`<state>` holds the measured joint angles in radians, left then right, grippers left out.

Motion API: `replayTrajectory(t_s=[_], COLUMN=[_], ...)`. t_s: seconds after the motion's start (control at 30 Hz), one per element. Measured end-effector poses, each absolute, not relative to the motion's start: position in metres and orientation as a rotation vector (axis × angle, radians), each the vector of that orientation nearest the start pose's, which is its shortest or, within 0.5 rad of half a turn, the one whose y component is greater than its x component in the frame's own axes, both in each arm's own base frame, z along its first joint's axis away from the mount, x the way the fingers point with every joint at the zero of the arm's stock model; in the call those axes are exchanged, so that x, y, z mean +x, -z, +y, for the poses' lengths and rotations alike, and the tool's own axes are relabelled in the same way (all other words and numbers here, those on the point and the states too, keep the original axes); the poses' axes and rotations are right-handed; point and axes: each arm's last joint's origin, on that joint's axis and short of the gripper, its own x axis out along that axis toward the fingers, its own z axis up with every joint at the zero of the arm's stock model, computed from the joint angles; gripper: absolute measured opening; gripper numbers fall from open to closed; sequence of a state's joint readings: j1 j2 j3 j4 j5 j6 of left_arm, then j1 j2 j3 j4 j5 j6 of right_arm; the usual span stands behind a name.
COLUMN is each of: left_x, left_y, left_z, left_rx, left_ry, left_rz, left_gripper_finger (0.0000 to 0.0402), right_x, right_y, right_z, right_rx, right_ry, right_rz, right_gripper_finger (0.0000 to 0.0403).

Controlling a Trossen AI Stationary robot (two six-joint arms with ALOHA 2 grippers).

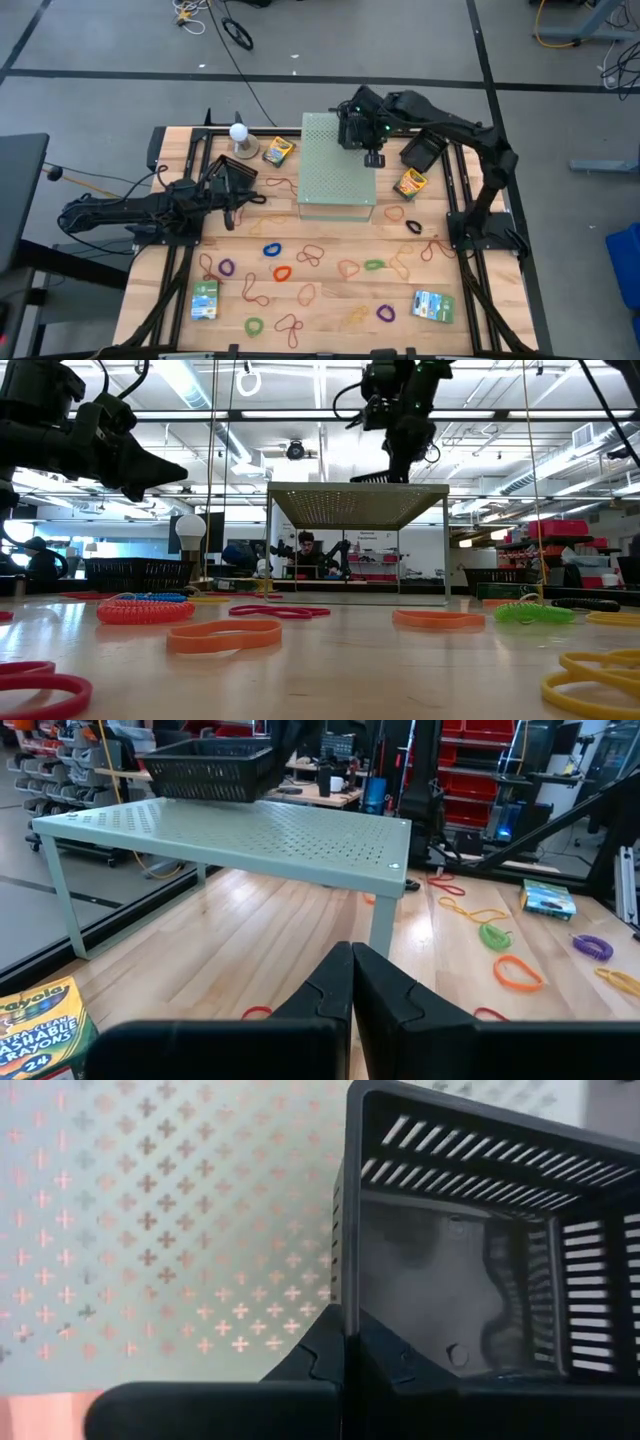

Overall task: Pick & Place Office Desk Supplies
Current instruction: Put the bottom black bin on the shelf

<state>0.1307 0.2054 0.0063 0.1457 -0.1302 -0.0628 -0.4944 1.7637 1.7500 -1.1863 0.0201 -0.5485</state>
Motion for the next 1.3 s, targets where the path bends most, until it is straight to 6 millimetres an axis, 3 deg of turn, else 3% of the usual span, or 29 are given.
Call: replayTrajectory(t_s=[0.37, 1.3], left_x=[0.108, 0.108], left_y=[-0.161, -0.161], left_z=[0.018, 0.018], left_rx=[-0.059, -0.063], left_ry=[-0.263, -0.263], left_rz=[0.063, 0.061], left_gripper_finger=[0.0009, 0.0009], right_x=[0.278, 0.275], right_y=[-0.319, -0.310], right_z=[-0.150, -0.154], right_rx=[-0.274, -0.249], right_ry=[0.167, 0.177], right_rz=[1.080, 1.104], right_gripper_finger=[0.0008, 0.0011])
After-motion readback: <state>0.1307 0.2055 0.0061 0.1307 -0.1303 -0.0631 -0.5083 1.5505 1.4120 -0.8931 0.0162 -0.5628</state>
